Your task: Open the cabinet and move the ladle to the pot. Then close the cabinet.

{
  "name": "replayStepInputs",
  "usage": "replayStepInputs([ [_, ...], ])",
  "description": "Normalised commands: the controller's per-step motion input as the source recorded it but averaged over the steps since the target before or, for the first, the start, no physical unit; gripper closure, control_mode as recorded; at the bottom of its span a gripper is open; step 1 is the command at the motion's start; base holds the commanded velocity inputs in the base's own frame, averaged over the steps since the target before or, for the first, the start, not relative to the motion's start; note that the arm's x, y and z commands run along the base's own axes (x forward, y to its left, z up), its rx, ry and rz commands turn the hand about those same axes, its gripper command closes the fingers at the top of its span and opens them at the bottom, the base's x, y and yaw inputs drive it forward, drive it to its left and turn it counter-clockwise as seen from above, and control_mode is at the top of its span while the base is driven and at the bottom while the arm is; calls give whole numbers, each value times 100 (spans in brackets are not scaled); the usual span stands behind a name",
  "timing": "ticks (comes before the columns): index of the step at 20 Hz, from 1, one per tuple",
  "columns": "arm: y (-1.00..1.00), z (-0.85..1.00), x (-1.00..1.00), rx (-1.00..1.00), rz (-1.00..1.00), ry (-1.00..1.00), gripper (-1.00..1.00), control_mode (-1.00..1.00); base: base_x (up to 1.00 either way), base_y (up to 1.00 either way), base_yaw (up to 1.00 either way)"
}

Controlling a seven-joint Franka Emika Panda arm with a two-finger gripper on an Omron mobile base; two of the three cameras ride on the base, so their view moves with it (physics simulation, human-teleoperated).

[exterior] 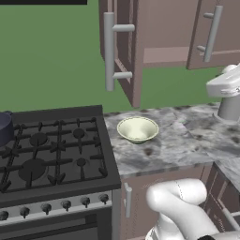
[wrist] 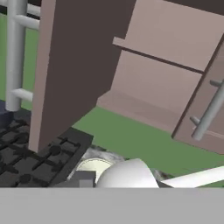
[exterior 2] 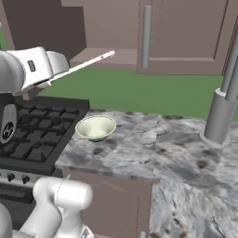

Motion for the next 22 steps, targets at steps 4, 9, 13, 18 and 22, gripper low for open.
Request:
replayStepInputs([
  [4,0,-60,-34,2,0,9,100,-100,0,0,0],
  [9,0,-52,-1,5,0,6,100,-100,0,0,0],
  [13,0,-28,0,0,0,0,100,-100,0,0,0],
  [18,0,-16,-16,0,0,0,100,100,-40,2,-1],
  [22,0,0,0,0,0,0,100,100,-100,60,-4],
])
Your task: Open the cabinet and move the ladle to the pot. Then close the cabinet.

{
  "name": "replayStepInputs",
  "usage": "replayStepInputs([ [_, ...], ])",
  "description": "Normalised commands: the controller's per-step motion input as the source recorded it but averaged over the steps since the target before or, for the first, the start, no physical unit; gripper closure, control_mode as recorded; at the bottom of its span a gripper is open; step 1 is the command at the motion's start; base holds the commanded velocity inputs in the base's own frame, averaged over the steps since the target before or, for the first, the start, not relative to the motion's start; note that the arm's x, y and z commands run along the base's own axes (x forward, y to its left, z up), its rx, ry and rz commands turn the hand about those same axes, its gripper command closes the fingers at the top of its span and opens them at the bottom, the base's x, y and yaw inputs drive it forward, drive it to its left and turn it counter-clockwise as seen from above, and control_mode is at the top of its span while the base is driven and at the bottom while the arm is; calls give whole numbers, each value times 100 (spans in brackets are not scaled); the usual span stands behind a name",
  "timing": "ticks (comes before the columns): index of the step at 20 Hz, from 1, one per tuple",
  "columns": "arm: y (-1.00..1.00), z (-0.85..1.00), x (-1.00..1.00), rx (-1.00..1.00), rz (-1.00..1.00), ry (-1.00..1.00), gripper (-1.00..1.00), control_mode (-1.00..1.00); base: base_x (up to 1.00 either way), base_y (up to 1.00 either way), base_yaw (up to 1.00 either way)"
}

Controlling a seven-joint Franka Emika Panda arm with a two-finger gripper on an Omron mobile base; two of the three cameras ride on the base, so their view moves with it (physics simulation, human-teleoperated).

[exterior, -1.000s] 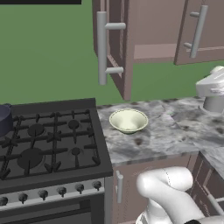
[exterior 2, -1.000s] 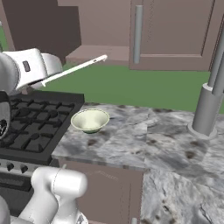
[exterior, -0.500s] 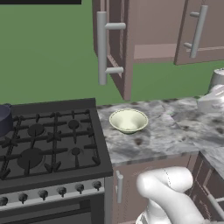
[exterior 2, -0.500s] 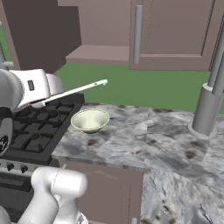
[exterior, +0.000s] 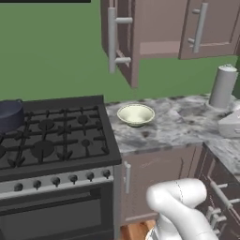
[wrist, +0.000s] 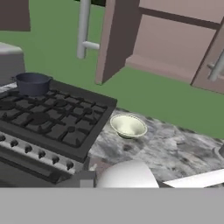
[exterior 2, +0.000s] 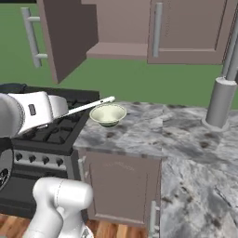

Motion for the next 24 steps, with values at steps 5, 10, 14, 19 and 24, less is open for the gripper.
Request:
replayStepInputs([
  [5,0,0,0,0,0,0,100,100,-9,100,0],
  [10,0,0,0,0,0,0,100,100,38,100,0],
  [14,0,0,0,0,0,0,100,100,36,100,0],
  [19,0,0,0,0,0,0,100,100,57,100,0],
  [24,0,0,0,0,0,0,100,100,97,80,0],
])
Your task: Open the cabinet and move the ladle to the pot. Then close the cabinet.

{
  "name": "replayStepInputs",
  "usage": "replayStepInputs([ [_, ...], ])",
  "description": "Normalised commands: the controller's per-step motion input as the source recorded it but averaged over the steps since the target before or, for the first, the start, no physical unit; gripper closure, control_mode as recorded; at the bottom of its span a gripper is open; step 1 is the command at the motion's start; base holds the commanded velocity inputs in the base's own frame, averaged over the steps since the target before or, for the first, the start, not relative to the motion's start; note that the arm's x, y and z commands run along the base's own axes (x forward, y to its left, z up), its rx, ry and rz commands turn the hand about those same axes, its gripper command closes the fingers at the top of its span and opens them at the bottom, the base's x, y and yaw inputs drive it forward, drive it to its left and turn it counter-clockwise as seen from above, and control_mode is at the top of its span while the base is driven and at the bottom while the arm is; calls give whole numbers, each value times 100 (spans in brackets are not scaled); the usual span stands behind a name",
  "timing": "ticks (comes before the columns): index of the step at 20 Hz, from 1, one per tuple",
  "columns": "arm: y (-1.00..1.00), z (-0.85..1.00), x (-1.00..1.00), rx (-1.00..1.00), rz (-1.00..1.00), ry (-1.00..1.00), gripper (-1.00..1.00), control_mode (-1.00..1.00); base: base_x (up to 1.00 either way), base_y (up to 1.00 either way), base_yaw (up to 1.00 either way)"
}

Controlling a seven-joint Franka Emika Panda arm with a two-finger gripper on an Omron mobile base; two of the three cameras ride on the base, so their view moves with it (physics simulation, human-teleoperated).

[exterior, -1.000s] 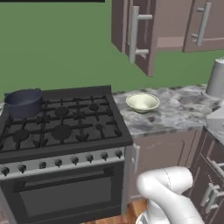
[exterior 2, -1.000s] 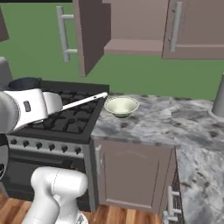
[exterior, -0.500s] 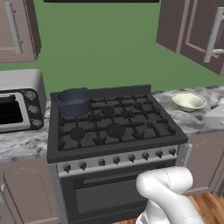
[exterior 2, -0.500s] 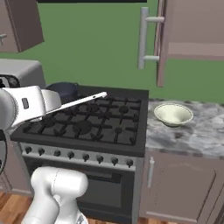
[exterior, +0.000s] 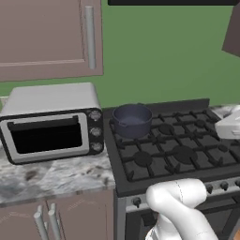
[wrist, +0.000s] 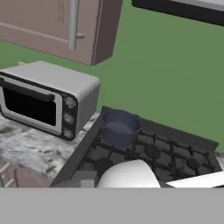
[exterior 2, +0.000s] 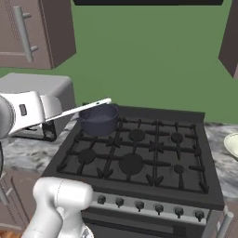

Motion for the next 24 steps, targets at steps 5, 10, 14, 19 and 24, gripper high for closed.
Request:
replayStepInputs([
  [5,0,0,0,0,0,0,100,100,100,43,0],
  [10,2,-8,60,2,2,12,100,-100,40,12,0],
  [14,22,-41,100,4,5,26,100,-100,0,0,0],
  [19,52,-53,100,1,3,13,100,-100,0,0,0],
  [24,54,-54,100,0,1,-1,100,-100,0,0,0],
])
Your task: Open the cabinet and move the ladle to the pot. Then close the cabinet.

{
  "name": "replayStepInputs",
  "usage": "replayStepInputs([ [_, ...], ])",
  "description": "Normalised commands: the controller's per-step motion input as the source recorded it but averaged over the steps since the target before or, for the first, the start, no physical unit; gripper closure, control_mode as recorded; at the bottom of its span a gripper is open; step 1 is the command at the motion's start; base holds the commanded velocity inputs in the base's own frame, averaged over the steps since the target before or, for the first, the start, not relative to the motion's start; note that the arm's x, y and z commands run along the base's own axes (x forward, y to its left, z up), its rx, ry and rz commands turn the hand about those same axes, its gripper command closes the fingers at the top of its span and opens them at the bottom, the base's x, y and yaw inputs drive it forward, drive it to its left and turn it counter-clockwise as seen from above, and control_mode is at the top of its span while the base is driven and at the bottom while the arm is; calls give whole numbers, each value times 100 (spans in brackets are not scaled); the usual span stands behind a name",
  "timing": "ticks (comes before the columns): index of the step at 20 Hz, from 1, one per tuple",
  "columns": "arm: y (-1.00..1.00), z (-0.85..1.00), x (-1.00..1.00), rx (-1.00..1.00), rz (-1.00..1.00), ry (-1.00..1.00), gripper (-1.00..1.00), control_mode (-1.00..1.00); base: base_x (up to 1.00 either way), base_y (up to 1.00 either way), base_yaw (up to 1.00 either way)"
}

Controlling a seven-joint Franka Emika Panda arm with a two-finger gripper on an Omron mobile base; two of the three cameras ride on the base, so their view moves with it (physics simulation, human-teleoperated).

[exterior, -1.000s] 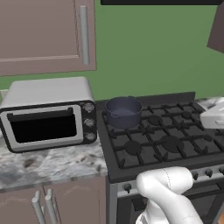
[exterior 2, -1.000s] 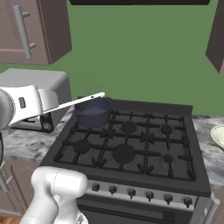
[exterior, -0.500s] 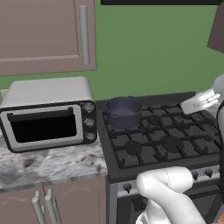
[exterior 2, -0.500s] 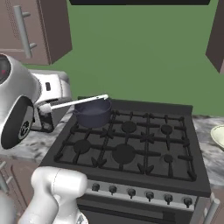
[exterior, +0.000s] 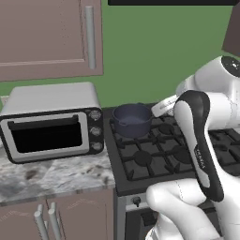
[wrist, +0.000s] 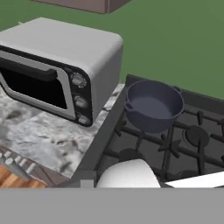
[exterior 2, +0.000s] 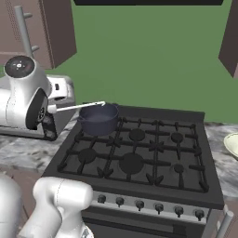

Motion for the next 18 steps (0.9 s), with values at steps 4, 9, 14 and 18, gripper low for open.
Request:
replayStepInputs([
  [4,2,-39,100,0,0,0,100,-100,0,0,0],
  [9,0,-22,98,0,0,0,100,-100,0,0,0],
  [14,-4,-31,69,-1,-2,0,100,-100,0,0,0],
  [18,-18,-36,44,-1,-5,1,100,-100,0,0,0],
])
